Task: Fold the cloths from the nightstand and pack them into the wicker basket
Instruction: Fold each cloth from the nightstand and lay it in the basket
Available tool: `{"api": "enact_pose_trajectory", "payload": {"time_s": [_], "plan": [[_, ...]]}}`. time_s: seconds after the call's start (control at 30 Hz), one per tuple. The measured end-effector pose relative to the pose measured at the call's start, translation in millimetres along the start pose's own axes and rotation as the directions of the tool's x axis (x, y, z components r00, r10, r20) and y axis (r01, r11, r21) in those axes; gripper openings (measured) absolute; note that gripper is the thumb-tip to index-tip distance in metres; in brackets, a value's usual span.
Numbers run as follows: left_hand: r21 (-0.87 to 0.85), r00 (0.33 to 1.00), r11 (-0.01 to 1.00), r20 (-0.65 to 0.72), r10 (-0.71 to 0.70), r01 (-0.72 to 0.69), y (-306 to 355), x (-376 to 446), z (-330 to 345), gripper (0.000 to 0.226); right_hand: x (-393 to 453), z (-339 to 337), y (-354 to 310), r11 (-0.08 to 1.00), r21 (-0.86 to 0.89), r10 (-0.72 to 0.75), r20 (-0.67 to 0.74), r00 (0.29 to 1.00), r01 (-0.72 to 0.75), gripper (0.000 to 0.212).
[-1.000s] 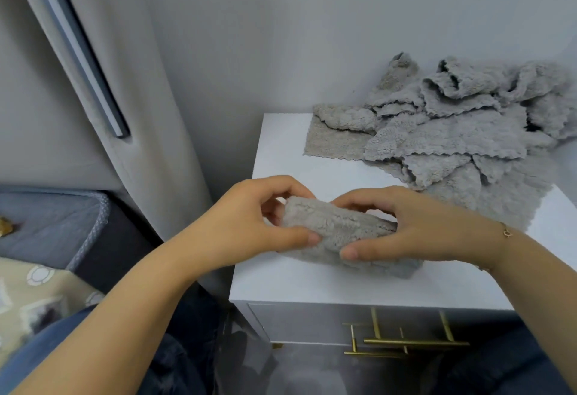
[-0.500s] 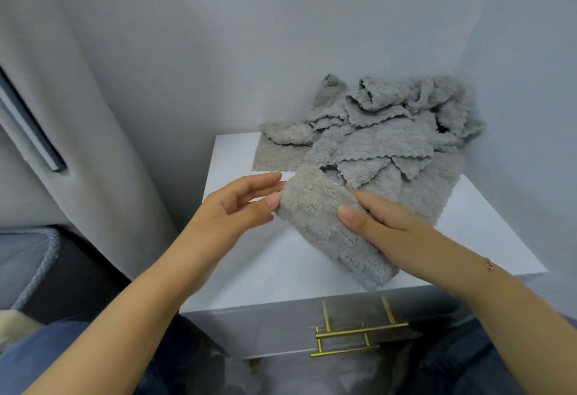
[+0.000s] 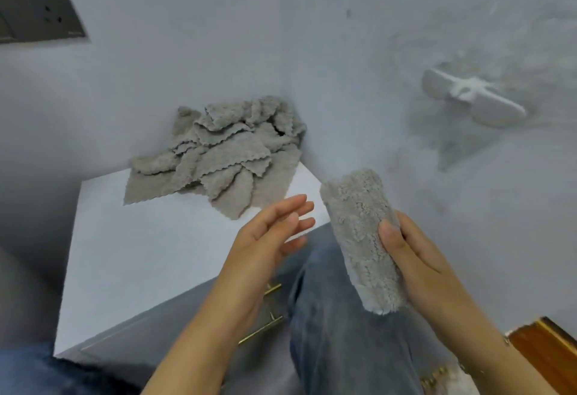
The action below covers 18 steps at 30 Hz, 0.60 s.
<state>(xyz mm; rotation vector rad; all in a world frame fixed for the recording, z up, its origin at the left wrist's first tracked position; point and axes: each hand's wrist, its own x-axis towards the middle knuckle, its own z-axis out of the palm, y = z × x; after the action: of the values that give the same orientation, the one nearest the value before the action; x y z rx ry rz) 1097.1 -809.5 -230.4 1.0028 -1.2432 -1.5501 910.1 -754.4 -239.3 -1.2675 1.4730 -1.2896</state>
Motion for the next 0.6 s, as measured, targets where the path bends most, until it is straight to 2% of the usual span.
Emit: {"api": "enact_pose_trajectory", "payload": {"time_s": [0.17,0.3,0.33,0.47,0.6], "plan": [[0.051,0.981,0.998,0.188,-0.046,0.037,-10,-19,60,0.027,-72,-49,14,0.998,-0.006,0.056,-0.189,0.980,-0.058,0.038],[0.222,0.945,0.975,0.319,-0.068,-0.004,-25,-37,97,0.025,-125,-76,29,0.990,0.020,0.139,-0.310,0.940,-0.140,0.015],[0.251,0.932,0.968,0.355,-0.075,-0.018,-29,-40,104,0.025,-134,-80,30,0.984,0.011,0.171,-0.328,0.929,-0.177,0.016],[0.393,0.837,0.918,0.519,-0.172,-0.055,-59,-55,147,0.024,-184,-115,59,0.964,0.048,0.258,-0.410,0.875,-0.262,0.035],[0.497,0.748,0.864,0.602,-0.280,-0.076,-96,-57,192,0.023,-214,-148,99,0.935,0.148,0.350,-0.540,0.766,-0.323,0.029]]}}
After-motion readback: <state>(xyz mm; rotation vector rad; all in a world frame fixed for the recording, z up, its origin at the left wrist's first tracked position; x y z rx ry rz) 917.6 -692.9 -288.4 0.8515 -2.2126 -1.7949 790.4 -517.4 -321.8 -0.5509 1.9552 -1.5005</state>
